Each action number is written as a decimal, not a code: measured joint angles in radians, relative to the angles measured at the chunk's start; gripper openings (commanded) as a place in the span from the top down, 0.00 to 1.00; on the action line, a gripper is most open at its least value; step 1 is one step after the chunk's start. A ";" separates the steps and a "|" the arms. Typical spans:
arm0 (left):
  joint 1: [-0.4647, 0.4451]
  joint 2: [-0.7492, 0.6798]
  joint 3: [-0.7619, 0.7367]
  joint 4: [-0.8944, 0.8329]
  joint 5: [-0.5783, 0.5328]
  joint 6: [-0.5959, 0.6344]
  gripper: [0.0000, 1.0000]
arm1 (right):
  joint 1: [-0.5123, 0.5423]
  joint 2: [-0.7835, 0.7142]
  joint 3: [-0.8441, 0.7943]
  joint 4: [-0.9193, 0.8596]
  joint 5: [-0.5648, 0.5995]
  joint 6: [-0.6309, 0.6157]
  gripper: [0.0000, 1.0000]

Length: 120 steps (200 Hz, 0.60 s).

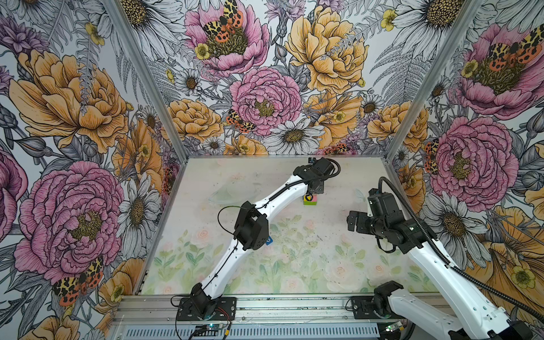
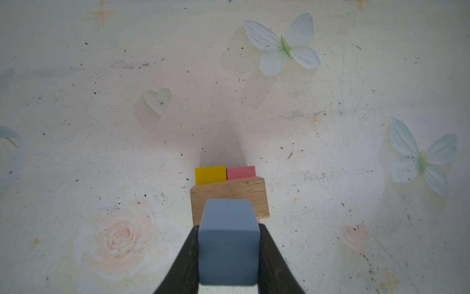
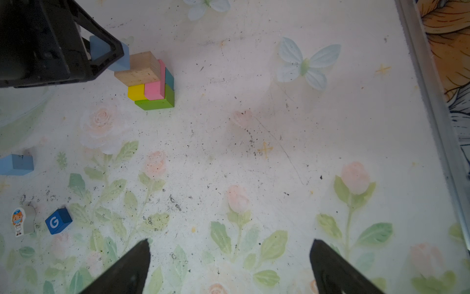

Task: Build the wood block tower
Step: 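Lower the light-blue cube onto the wooden block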

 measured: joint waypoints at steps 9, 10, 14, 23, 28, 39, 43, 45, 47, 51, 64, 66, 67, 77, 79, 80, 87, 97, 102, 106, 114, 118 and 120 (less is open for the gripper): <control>0.000 0.000 0.000 0.000 0.000 0.000 0.80 | 0.000 0.000 0.000 0.000 0.000 0.000 0.00; 0.000 0.000 0.000 0.000 0.000 0.000 0.80 | 0.000 0.000 0.000 0.000 0.000 0.000 0.00; 0.000 0.001 0.000 0.000 0.000 0.000 0.80 | 0.000 0.000 0.000 0.000 0.000 0.000 0.00; 0.000 0.003 0.000 0.000 0.000 0.000 0.80 | 0.000 0.000 0.000 0.000 0.000 0.000 0.00; 0.000 0.004 0.000 0.000 0.000 0.000 0.80 | 0.000 0.000 0.000 0.000 0.000 0.000 0.00; 0.000 0.008 0.000 0.000 0.000 0.000 0.80 | 0.000 0.000 0.000 0.000 0.000 0.000 0.00; 0.000 0.009 0.000 0.000 0.000 0.000 0.80 | 0.000 0.000 0.000 0.000 0.000 0.000 0.00; 0.000 0.010 0.000 0.000 0.000 0.000 0.80 | 0.000 0.000 0.000 0.000 0.000 0.000 0.00; 0.000 0.011 0.000 0.000 0.000 0.000 0.80 | 0.000 0.000 0.000 0.000 0.000 0.000 0.00; 0.000 0.012 0.000 0.000 0.000 0.000 0.80 | 0.000 0.000 0.000 0.000 -0.001 0.000 0.00; 0.000 0.019 0.002 0.000 0.000 0.000 0.80 | 0.000 0.000 0.000 0.000 -0.001 0.000 0.00; 0.000 0.020 0.002 0.000 0.000 0.000 0.80 | 0.000 0.000 0.000 0.000 -0.001 0.000 0.00; 0.000 0.020 0.002 0.000 0.000 0.000 0.80 | 0.000 0.000 0.000 0.000 0.000 0.000 0.00; 0.000 0.026 0.003 0.000 0.000 0.000 0.80 | 0.000 0.000 0.000 0.000 -0.001 0.000 0.00; 0.000 0.027 0.003 0.001 -0.002 0.000 0.80 | 0.000 0.000 0.000 0.000 -0.001 0.000 0.00; 0.000 0.027 0.004 0.001 -0.003 0.000 0.80 | 0.000 0.000 0.000 0.000 -0.001 0.000 0.00; 0.000 0.027 0.007 0.000 -0.002 0.000 0.80 | 0.000 0.000 0.000 0.000 -0.001 0.000 0.00; 0.000 0.029 0.011 0.000 -0.003 0.000 0.80 | 0.000 0.000 0.000 0.000 -0.001 0.000 0.00; 0.000 0.030 0.013 0.000 -0.003 0.000 0.80 | 0.000 0.000 0.000 0.000 -0.001 0.000 0.00; 0.000 0.031 0.015 0.000 -0.003 0.000 0.80 | 0.000 0.000 0.000 0.000 -0.001 0.000 0.00; 0.000 0.035 0.022 0.001 -0.003 0.000 0.80 | 0.000 0.000 0.000 0.000 -0.002 0.000 0.00; 0.000 0.037 0.024 0.001 -0.003 0.000 0.80 | 0.000 0.000 0.000 0.000 -0.003 0.000 0.00; 0.000 0.038 0.024 0.001 -0.003 0.000 0.80 | 0.000 0.000 0.000 0.000 -0.003 0.000 0.00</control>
